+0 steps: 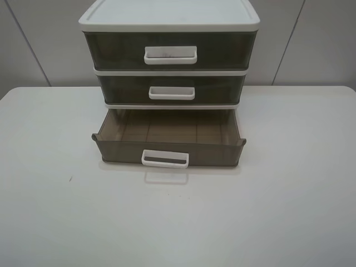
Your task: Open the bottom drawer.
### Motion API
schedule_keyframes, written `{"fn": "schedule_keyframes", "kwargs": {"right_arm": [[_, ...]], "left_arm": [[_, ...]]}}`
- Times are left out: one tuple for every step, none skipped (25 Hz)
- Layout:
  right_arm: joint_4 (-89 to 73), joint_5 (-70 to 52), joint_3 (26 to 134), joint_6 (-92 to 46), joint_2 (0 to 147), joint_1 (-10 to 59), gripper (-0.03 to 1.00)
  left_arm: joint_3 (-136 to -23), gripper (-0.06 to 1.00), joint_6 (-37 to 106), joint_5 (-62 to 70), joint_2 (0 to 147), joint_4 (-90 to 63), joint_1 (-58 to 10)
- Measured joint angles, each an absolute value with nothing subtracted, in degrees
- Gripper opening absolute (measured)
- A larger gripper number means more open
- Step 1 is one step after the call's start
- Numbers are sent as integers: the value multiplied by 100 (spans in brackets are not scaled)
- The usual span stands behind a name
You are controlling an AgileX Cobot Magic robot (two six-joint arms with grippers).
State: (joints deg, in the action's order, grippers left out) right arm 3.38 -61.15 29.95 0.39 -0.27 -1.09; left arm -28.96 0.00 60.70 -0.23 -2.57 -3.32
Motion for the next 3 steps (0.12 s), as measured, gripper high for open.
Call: {"fn": "schedule_keyframes", "kwargs": {"right_arm": [[338,-6115,2995,39,-27,-109,64],[338,-6115,2995,39,-27,-109,64],[338,-6115,2995,39,-27,-109,64]], "left_arm": [[-2896,74,0,6070,-23,-257,-332],[-2896,74,0,6070,-23,-257,-332],[-2896,74,0,6070,-23,-257,-332]]}}
